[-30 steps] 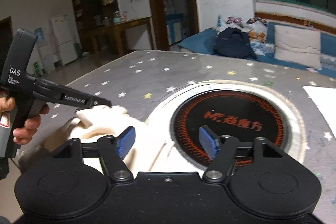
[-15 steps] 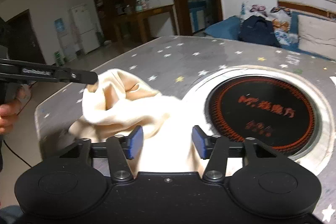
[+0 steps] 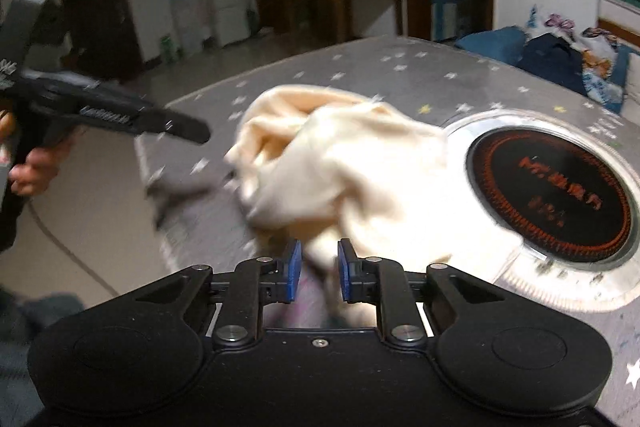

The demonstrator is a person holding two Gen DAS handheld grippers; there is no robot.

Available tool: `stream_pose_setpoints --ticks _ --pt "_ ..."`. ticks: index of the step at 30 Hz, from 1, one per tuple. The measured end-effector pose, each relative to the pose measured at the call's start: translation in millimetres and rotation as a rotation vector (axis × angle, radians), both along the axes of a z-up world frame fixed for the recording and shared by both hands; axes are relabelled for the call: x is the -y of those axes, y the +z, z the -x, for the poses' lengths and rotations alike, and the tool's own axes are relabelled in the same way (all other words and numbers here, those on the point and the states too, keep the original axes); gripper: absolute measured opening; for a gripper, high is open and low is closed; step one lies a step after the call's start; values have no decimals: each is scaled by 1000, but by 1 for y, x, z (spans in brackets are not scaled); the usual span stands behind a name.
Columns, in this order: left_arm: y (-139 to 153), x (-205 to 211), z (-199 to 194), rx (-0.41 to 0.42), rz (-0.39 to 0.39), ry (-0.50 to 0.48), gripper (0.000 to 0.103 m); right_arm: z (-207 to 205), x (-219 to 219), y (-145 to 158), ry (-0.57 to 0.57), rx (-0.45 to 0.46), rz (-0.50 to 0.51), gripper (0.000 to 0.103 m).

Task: Fold clothes
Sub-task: 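Grasp the shirt with the right tool while the left tool holds it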

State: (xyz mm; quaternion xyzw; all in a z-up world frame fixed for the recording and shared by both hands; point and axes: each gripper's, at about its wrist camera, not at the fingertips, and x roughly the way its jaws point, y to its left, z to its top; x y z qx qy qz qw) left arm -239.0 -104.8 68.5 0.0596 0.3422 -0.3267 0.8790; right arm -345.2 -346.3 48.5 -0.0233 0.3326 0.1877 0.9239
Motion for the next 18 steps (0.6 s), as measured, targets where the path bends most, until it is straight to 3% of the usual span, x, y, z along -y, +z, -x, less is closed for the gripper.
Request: stream_pose_setpoints --ticks 6,9,11,14,18 --pt "20 2 -13 37 48 -8 7 3 9 28 -45 74 -1 32" --pt "28 11 -21 51 57 -18 21 -7 15 37 -76 101 -20 37" --pt "34 24 -25 84 53 -39 35 -15 17 43 -98 119 -53 39" --pt "37 40 -32 111 32 -76 40 -24 14 49 -114 129 -70 40" --pt "27 62 -47 86 -29 -100 41 -37 10 45 -138 123 -74 40"
